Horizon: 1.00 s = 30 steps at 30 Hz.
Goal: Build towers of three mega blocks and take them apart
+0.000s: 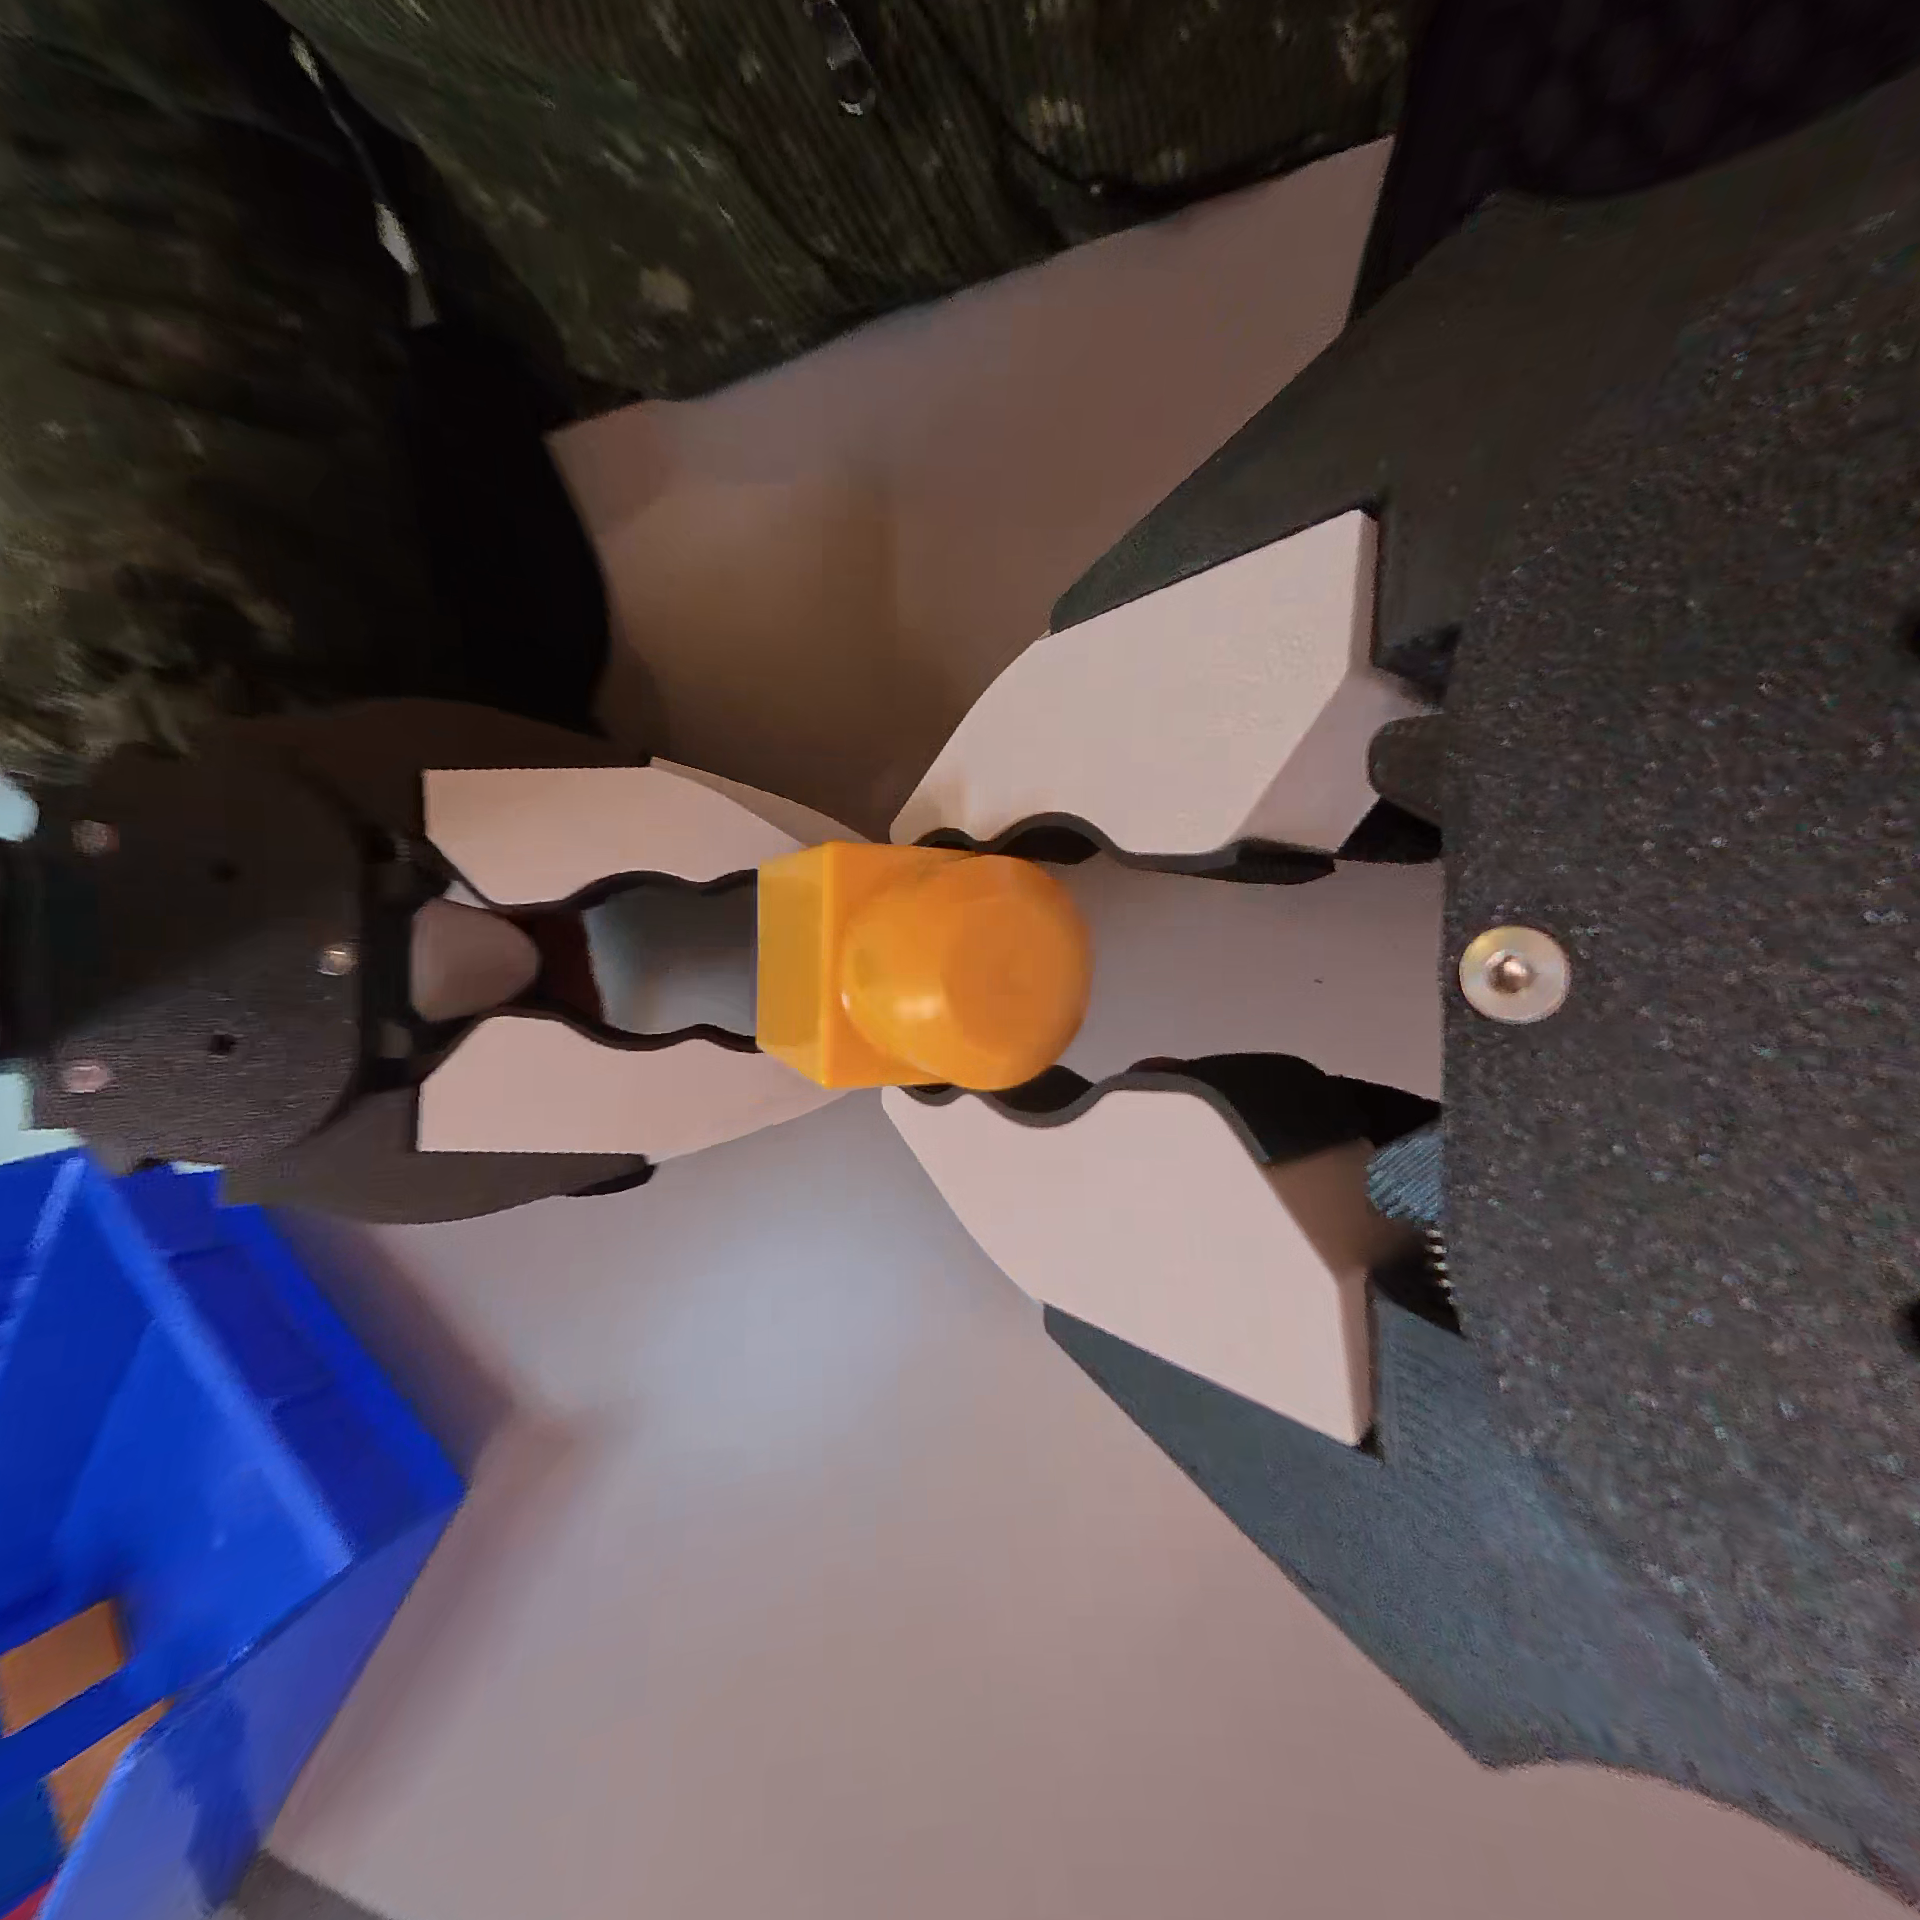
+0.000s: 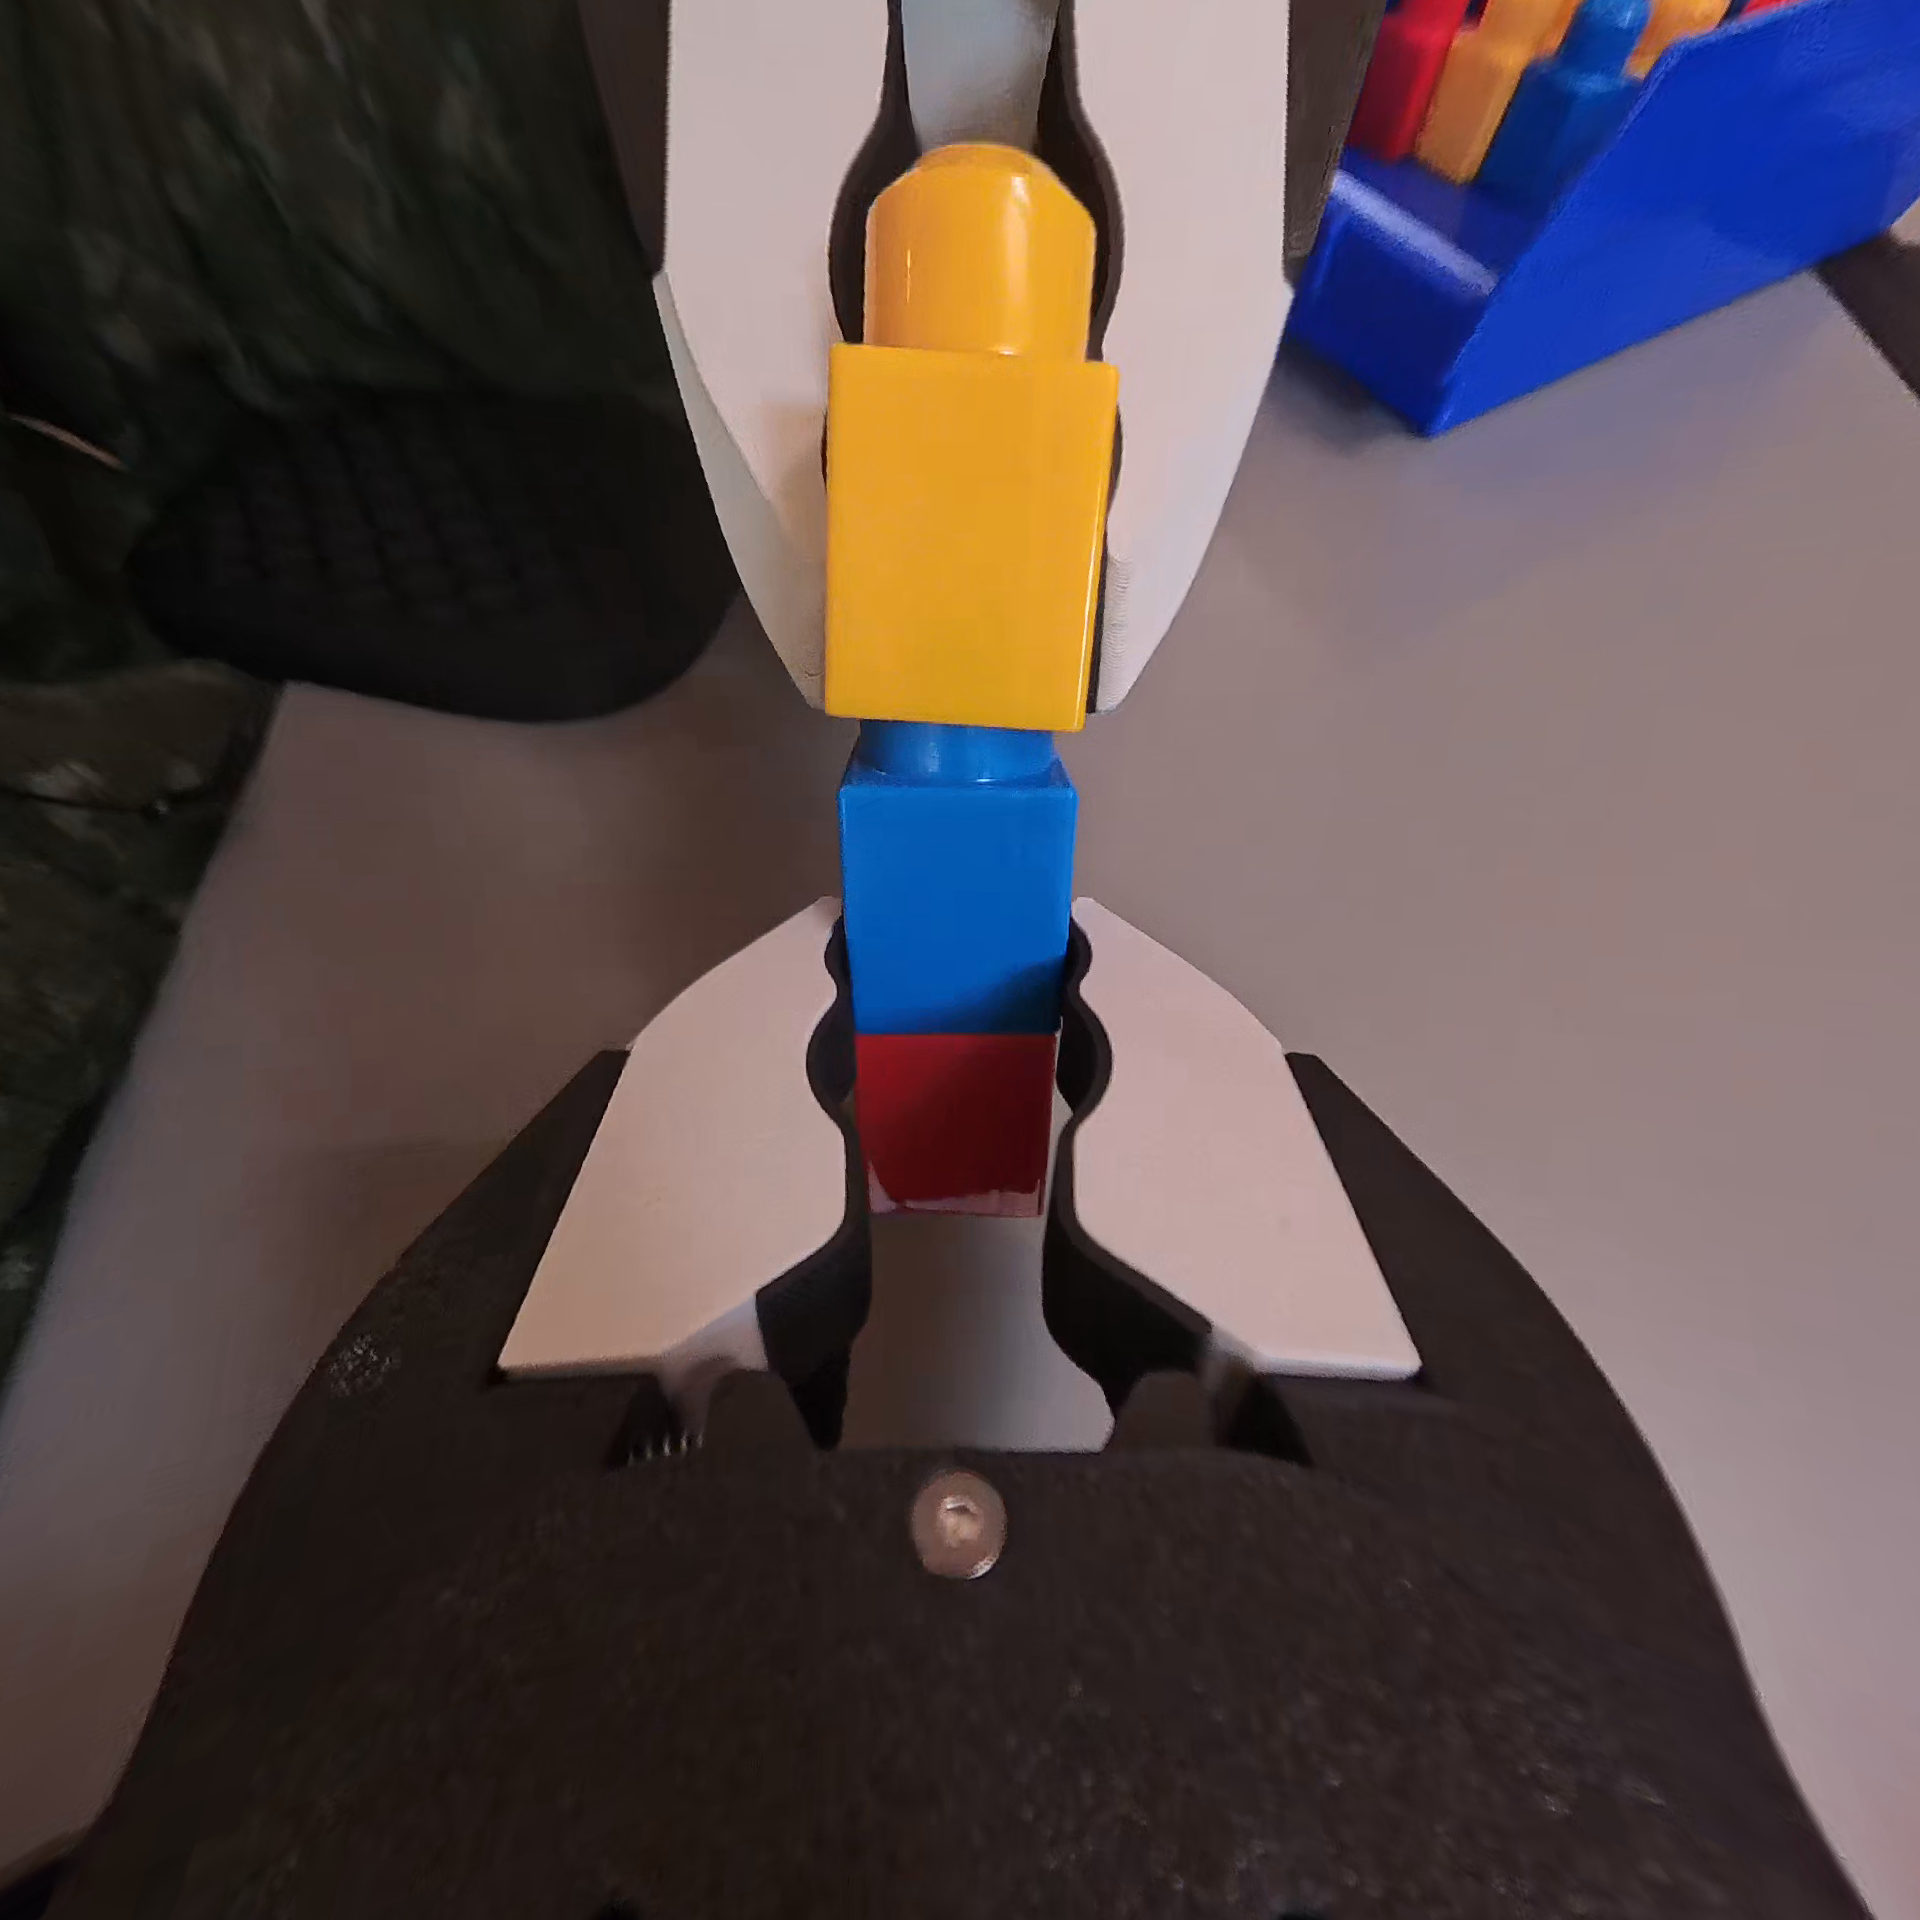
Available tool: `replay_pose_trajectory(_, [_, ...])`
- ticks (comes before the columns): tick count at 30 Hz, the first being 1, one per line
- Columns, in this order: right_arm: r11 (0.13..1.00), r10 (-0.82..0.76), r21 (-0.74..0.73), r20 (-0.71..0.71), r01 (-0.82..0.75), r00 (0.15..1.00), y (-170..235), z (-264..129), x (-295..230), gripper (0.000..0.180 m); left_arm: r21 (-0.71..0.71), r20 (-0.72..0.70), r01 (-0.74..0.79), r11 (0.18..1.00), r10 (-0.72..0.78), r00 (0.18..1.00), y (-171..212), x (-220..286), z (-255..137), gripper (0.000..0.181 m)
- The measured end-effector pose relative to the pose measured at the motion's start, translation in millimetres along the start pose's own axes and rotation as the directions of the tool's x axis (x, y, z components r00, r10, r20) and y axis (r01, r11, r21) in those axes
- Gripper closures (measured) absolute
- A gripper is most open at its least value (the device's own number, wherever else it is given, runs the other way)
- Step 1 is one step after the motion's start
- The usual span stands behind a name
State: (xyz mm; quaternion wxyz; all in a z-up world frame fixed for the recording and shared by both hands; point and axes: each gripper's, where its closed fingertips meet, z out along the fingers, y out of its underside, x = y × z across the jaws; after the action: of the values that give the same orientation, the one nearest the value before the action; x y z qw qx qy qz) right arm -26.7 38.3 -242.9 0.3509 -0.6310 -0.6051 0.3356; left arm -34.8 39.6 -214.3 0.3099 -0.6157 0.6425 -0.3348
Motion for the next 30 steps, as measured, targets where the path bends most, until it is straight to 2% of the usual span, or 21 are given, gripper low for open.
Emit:
replay_pose_trajectory(8, [0.982,-0.059,-0.183,-0.083,0.043,0.995,23,10,6,0.144,-0.151,0.007,0.02,0.988,-0.019,1.0,27,-4,16,0.144])
replay_pose_trajectory(12, [0.979,-0.056,-0.201,-0.087,0.038,0.995,25,10,7,0.144,-0.154,0.005,0.019,0.988,-0.019,1.0,28,-3,17,0.144])
replay_pose_trajectory(16, [0.982,-0.05,-0.187,-0.074,0.036,0.996,23,9,5,0.144,-0.097,0.013,-0.057,0.994,0.059,0.998,21,-1,16,0.142])
replay_pose_trajectory(19, [0.989,-0.025,-0.145,-0.062,0.016,0.998,16,7,4,0.143,-0.055,0.074,-0.12,0.991,0.124,0.99,11,-5,8,0.139])
replay_pose_trajectory(24, [0.988,-0.031,-0.154,-0.104,0.015,0.994,19,5,11,0.143,0.006,0.141,-0.126,0.992,0.124,0.982,-1,-12,1,0.142])
replay_pose_trajectory(30, [0.978,-0.058,-0.204,-0.096,0.037,0.994,25,9,7,0.144,-0.051,0.117,-0.183,0.982,0.188,0.975,7,-6,5,0.143])
